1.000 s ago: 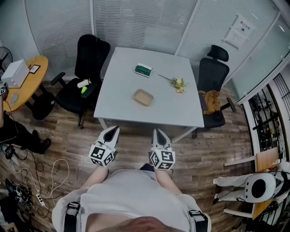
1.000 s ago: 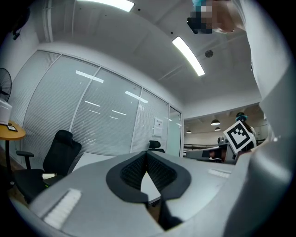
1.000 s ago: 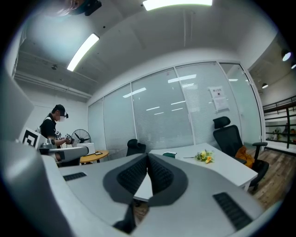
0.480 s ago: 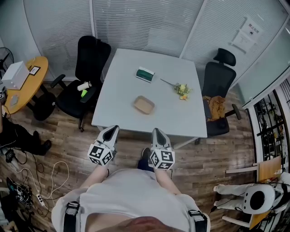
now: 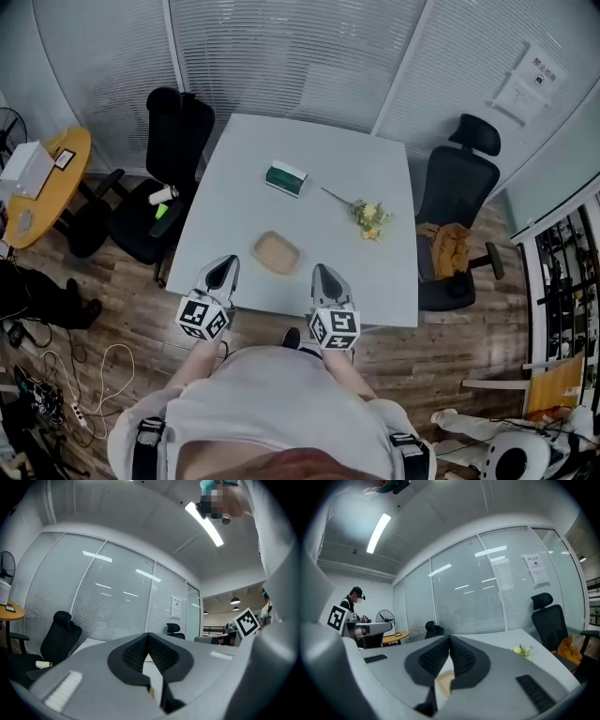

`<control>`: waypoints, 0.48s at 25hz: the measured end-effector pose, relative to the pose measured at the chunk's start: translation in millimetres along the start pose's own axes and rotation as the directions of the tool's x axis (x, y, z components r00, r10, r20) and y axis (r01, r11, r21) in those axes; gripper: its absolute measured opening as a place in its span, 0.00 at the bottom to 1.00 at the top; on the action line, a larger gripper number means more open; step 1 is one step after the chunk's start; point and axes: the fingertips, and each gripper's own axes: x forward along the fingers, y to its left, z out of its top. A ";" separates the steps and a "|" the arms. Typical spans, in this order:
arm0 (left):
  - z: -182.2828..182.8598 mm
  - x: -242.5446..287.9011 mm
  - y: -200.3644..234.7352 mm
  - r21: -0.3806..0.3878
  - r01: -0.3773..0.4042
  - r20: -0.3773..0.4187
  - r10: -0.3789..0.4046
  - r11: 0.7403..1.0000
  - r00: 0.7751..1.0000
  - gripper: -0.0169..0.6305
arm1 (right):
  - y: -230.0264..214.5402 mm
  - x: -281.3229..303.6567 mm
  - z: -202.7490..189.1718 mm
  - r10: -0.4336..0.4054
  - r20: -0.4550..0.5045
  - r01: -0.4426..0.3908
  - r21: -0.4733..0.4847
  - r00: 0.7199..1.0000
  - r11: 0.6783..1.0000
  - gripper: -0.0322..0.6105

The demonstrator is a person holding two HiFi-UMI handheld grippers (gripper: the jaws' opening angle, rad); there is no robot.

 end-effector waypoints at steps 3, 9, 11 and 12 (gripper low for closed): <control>-3.7 30.9 5.2 0.009 -0.041 -0.010 0.041 0.999 0.999 0.04 | -28.6 22.5 8.1 0.029 -0.004 -0.029 -0.008 1.000 1.000 0.06; -8.7 69.0 11.7 0.027 -0.075 -0.031 0.076 0.997 0.997 0.04 | -66.8 52.3 21.2 0.037 0.015 -0.037 0.007 0.999 0.999 0.06; -10.1 78.5 14.8 0.024 -0.077 -0.034 0.078 0.997 0.996 0.04 | -73.9 59.5 20.9 0.035 0.011 -0.035 0.016 0.999 0.999 0.06; -10.6 83.3 16.7 0.020 -0.078 -0.034 0.078 0.997 0.996 0.04 | -76.3 63.1 20.8 0.035 0.007 -0.035 0.018 0.999 0.999 0.06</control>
